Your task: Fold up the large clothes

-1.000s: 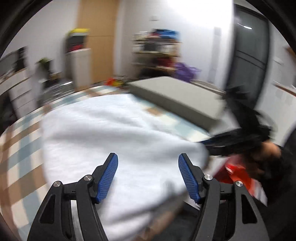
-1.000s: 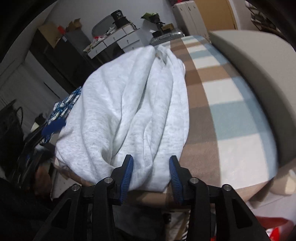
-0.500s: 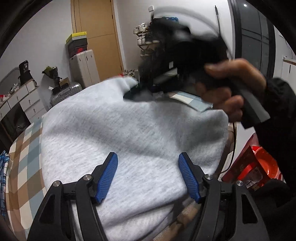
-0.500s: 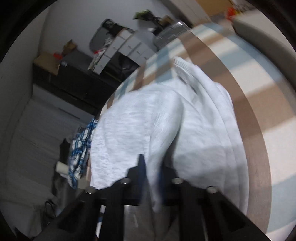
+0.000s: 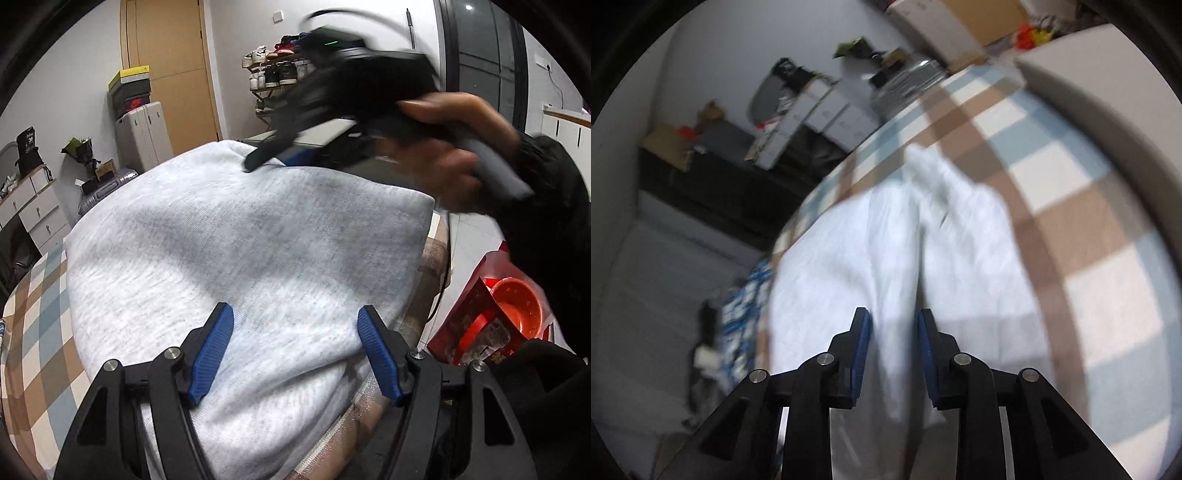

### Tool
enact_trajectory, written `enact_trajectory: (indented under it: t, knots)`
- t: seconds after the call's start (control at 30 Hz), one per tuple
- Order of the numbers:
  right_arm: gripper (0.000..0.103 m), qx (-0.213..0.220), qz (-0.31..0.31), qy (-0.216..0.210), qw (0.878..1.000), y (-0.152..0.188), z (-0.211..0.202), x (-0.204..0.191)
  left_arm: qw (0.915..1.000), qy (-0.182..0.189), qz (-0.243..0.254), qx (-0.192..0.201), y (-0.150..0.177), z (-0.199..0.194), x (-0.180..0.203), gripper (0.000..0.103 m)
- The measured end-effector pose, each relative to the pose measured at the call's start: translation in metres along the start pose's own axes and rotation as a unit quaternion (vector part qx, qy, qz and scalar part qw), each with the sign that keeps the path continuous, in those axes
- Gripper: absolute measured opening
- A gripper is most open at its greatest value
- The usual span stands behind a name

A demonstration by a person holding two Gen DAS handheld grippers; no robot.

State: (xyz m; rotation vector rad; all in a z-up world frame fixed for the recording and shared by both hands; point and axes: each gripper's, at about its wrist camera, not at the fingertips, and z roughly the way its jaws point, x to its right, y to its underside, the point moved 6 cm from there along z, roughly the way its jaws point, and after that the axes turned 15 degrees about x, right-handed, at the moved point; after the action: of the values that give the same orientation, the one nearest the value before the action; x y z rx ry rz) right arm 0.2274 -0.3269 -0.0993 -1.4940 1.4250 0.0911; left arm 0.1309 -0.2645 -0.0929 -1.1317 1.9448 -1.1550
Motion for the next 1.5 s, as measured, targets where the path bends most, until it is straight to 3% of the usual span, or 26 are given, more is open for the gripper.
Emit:
enact_trajectory:
  t: [0.07,0.13,0.17,0.2,0.27,0.3,0.37,0.43,0.53,0.6,0.63,0.73,0.8,0.9,0.93,0.97,1.0,1.1,1.13,1.17,1.3,1.4,1.5]
  knots:
    - [0.055,-0.011,-0.02,-0.024,0.999,0.028,-0.021,-0.011,1.0,0.001,-0.003,0.001,0.0,0.0,0.0,0.065]
    - [0.058,-0.024,-0.033,-0.043,0.998,0.053,-0.031,-0.017,1.0,0.003,-0.008,0.003,0.0,0.0,0.0,0.068]
    - [0.058,-0.02,-0.047,-0.031,0.998,0.064,-0.034,-0.018,0.9999,0.006,-0.011,0.003,0.0,0.0,-0.001,0.068]
    - [0.055,-0.009,-0.062,-0.015,0.998,0.069,-0.033,-0.016,0.9999,0.008,-0.01,0.003,-0.001,0.0,0.0,0.07]
    - [0.015,0.009,-0.077,-0.008,0.997,0.071,-0.032,-0.014,0.9999,0.01,-0.009,0.003,0.0,0.001,0.001,0.072]
    - [0.014,0.014,-0.077,-0.008,0.997,0.07,-0.033,-0.014,0.9999,0.011,-0.006,0.004,0.0,0.001,0.002,0.072]
    - [0.007,0.062,-0.108,-0.058,0.991,0.062,-0.052,-0.037,0.9999,0.013,-0.009,0.005,-0.002,0.0,0.002,0.072]
    - [0.006,0.079,-0.114,-0.077,0.987,0.061,-0.06,-0.037,0.9992,0.026,-0.029,0.008,-0.005,-0.002,-0.002,0.072]
    - [0.005,0.049,-0.026,-0.016,0.998,0.071,-0.042,0.028,0.9986,0.042,-0.03,0.004,-0.004,0.0,-0.001,0.072]
    - [0.001,0.056,0.026,-0.042,0.997,0.078,-0.043,0.048,0.9989,0.042,-0.021,-0.001,-0.003,0.0,0.003,0.072]
    - [0.0,0.064,0.021,-0.041,0.997,0.079,-0.047,0.048,0.9987,0.043,-0.025,-0.003,-0.003,-0.002,0.004,0.072]
    - [0.0,0.066,0.008,-0.035,0.997,0.079,-0.049,0.045,0.9943,0.072,-0.079,-0.003,-0.011,-0.014,-0.003,0.072]
    - [0.001,0.065,0.018,-0.047,0.997,0.081,-0.051,0.046,0.9853,0.098,-0.139,0.018,-0.021,-0.032,-0.017,0.072]
    - [0.003,0.067,0.029,-0.055,0.996,0.083,-0.053,0.047,0.9814,0.08,-0.165,0.058,-0.029,-0.047,-0.035,0.072]
    - [0.007,0.063,0.027,-0.054,0.996,0.081,-0.054,0.044,0.983,0.065,-0.162,0.056,-0.027,-0.045,-0.039,0.072]
    - [0.011,0.059,0.028,-0.054,0.996,0.078,-0.054,0.04,0.9863,0.05,-0.154,0.029,-0.018,-0.035,-0.038,0.072]
    - [0.014,0.057,0.027,-0.055,0.997,0.075,-0.056,0.035,0.9889,0.043,-0.142,0.0,-0.007,-0.026,-0.035,0.072]
    - [0.032,0.053,0.0,-0.048,0.997,0.062,-0.051,0.024,0.9982,0.014,-0.058,0.003,0.004,-0.027,-0.017,0.072]
    - [0.043,0.047,-0.005,-0.044,0.998,0.061,-0.049,0.022,0.999,0.008,-0.044,0.0,0.006,-0.029,-0.014,0.072]
    - [0.046,0.042,-0.01,-0.044,0.998,0.062,-0.048,0.02,0.9991,0.007,-0.043,-0.001,0.006,-0.032,-0.015,0.072]
    - [0.051,0.039,-0.043,-0.052,0.997,0.076,-0.056,0.012,0.998,0.013,-0.062,0.0,0.008,-0.049,-0.02,0.072]
    - [0.051,0.056,-0.049,-0.053,0.996,0.076,-0.058,0.011,0.9995,0.004,-0.029,-0.009,0.016,-0.052,-0.013,0.072]
    - [0.043,0.077,-0.045,-0.041,0.995,0.069,-0.058,0.008,0.9999,-0.001,-0.006,-0.014,0.018,-0.048,-0.012,0.072]
